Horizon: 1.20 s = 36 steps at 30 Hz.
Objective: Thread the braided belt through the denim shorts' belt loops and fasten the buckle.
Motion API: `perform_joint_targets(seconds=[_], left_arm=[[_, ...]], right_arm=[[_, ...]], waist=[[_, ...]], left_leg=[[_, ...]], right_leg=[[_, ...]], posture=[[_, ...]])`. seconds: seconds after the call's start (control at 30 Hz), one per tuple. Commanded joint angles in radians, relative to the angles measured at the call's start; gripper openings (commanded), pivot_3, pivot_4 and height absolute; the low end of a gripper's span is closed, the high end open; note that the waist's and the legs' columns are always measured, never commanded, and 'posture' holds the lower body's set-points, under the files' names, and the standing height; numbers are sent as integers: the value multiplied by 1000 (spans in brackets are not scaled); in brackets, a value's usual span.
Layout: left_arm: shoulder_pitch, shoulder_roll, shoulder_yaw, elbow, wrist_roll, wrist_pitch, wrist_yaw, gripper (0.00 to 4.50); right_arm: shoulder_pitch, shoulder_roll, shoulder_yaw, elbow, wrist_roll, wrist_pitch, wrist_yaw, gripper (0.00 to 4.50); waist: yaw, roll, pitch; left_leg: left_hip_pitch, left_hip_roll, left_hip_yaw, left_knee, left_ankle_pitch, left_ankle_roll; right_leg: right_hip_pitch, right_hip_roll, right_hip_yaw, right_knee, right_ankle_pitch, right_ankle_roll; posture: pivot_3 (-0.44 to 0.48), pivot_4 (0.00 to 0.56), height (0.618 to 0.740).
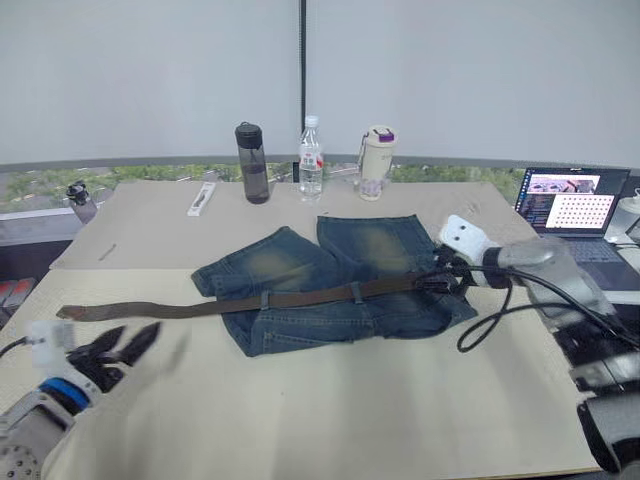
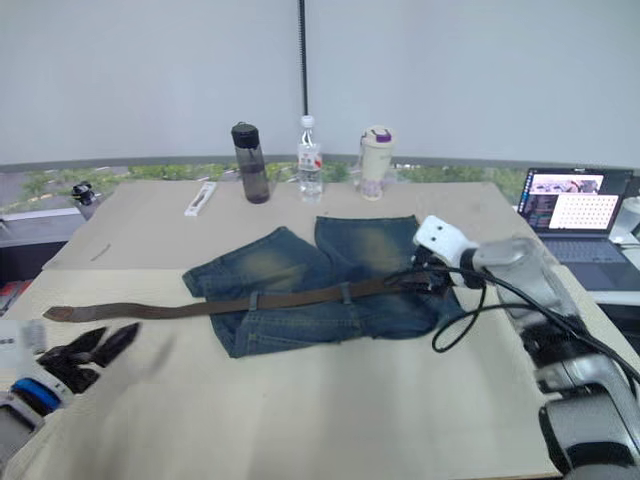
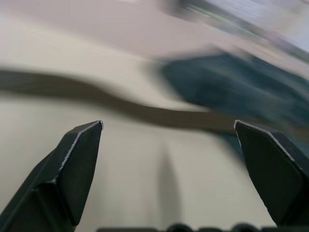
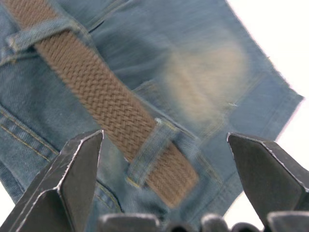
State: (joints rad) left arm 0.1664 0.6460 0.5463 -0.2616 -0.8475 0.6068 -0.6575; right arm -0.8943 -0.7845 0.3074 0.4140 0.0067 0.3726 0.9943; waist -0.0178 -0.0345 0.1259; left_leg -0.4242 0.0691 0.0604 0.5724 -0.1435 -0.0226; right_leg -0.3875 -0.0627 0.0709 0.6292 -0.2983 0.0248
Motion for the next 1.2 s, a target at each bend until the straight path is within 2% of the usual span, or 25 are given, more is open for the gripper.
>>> perform_joint_targets(seconds=[0.03,0.2,0.23,0.37,0.47,0.57,0.67,0.7,0.8,0.87,0.93,1.1,1.2], left_arm=[[-42,61,-112,-90,15,-32,-160,4461],[-193,121,-287,-103,86,-70,-297,4461],[-214,129,-312,-99,104,-82,-322,4461],[-340,122,-387,-57,104,-60,-369,4500],[-412,110,-425,-12,121,-57,-377,4500],[-490,97,-463,55,157,-48,-363,4500],[-609,73,-534,195,256,-66,-349,4500],[-660,64,-568,258,306,-97,-359,4500],[-797,32,-628,430,373,-94,-396,4500],[-907,-7,-689,609,466,-195,-442,4500],[-984,-36,-735,759,539,-289,-496,4500],[-1118,-98,-794,1000,632,-414,-648,4500],[-1185,-152,-812,1147,707,-495,-623,4500]], right_arm=[[-146,56,78,220,-91,-99,117,4500],[-298,154,187,527,-234,-267,176,4500],[-317,168,197,573,-257,-298,175,4500],[-345,174,230,685,-337,-413,168,3318],[-326,139,200,657,-336,-440,195,2287],[-246,62,129,469,-283,-442,243,1268],[-54,-47,11,98,-198,-367,256,161],[35,-78,-43,-58,-154,-302,259,11],[253,-131,-173,-421,-42,-152,257,11],[397,-136,-263,-640,-2,-25,209,11],[484,-133,-303,-781,2,69,160,11],[626,-132,-382,-1025,40,256,82,11],[727,-131,-456,-1104,54,294,44,11]], waist=[[-3,2,1],[-1,4,3],[-1,4,3],[1,5,3],[3,7,4],[9,9,5],[22,10,6],[28,10,6],[30,11,6],[30,12,5],[28,12,5],[22,12,5],[26,11,5]], left_leg=[[0,0,0,0,0,0],[-1,1,0,0,4,6],[-1,1,0,0,5,8],[-1,1,0,0,5,8],[-2,1,0,1,5,8],[-2,1,-1,3,5,9],[-2,1,-3,4,5,9],[-1,1,-2,6,5,9],[-4,0,-3,8,5,8],[-5,0,-4,10,5,8],[-5,0,-6,13,5,8],[-7,0,-6,16,5,8],[-9,0,-7,17,5,8]], right_leg=[[0,0,1,0,0,0],[1,3,0,1,1,1],[1,3,0,2,4,6],[2,4,0,3,6,11],[2,4,0,3,7,12],[3,5,0,4,7,14],[5,5,-2,4,6,16],[4,5,-1,5,5,17],[2,6,0,11,5,18],[1,6,-1,13,3,20],[2,7,-1,14,3,20],[2,7,-1,13,3,20],[2,7,-1,13,3,21]], posture=[[0,150,740],[0,150,740],[0,150,740],[0,150,740],[0,150,740],[0,150,740],[0,150,740],[0,150,740],[0,150,740],[0,150,740],[0,150,740],[0,150,740],[0,150,740]])
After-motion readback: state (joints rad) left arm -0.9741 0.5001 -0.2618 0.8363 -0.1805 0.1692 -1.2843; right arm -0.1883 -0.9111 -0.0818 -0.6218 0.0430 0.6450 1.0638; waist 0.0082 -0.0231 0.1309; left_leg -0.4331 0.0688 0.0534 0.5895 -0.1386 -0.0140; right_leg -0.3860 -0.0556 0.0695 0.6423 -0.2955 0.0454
